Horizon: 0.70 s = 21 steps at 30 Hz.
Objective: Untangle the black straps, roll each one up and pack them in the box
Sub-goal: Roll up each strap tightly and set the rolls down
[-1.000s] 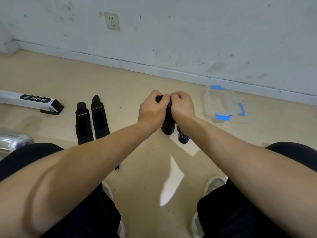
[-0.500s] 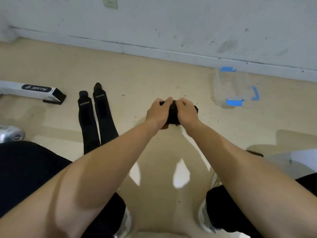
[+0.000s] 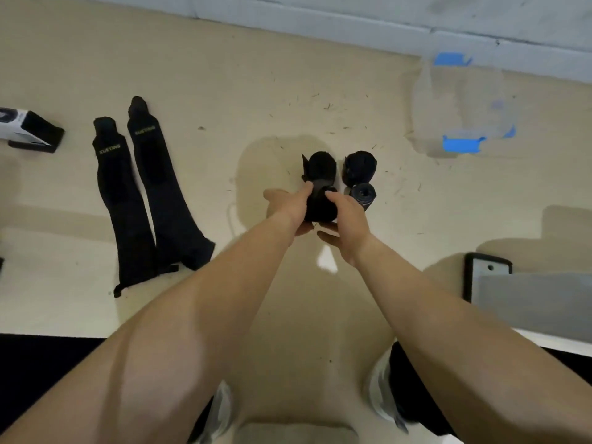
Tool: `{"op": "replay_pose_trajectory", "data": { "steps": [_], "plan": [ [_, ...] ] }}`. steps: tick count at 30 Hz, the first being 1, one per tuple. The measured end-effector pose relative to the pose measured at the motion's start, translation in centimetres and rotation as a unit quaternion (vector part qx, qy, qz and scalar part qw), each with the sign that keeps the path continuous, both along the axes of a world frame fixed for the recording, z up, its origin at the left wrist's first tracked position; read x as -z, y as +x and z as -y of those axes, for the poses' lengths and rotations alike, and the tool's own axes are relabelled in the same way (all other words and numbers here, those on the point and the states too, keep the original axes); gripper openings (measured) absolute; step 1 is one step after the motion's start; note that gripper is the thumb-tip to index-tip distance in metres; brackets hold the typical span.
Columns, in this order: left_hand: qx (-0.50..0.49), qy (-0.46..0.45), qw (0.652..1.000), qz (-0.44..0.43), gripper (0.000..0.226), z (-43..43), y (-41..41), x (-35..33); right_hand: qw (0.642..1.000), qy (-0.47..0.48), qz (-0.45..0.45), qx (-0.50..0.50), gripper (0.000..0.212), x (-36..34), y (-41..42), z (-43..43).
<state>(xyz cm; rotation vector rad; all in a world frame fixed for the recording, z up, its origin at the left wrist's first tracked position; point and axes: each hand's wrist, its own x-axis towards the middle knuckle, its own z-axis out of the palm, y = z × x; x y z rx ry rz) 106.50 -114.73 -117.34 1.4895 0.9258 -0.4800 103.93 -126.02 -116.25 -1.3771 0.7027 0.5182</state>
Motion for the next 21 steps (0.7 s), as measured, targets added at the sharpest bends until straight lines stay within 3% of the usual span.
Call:
{"op": "replay_pose_trajectory", "data": {
  "steps": [5, 11, 15, 21],
  "plan": [
    [0.006, 0.008, 1.000, -0.004, 0.024, 0.2, 1.0, 4.6, 0.999, -0.030, -0.005, 0.018, 0.038, 4.2, 0.8, -0.6],
    [0.021, -0.030, 0.999, -0.015, 0.018, 0.6, 2.1, 8.8, 0.995, -0.083, -0.006, 0.060, 0.034, 7.3, 1.8, -1.5],
    [0.036, -0.073, 0.997, -0.012, 0.020, 1.4, 2.6, 9.8, 0.991, -0.107, -0.010, 0.075, 0.061, 8.6, 1.9, -1.5],
    [0.063, -0.090, 0.994, 0.001, 0.024, 1.9, 3.2, 9.7, 0.991, -0.093, -0.006, 0.099, 0.047, 8.7, 1.6, -1.2]
  ]
}}
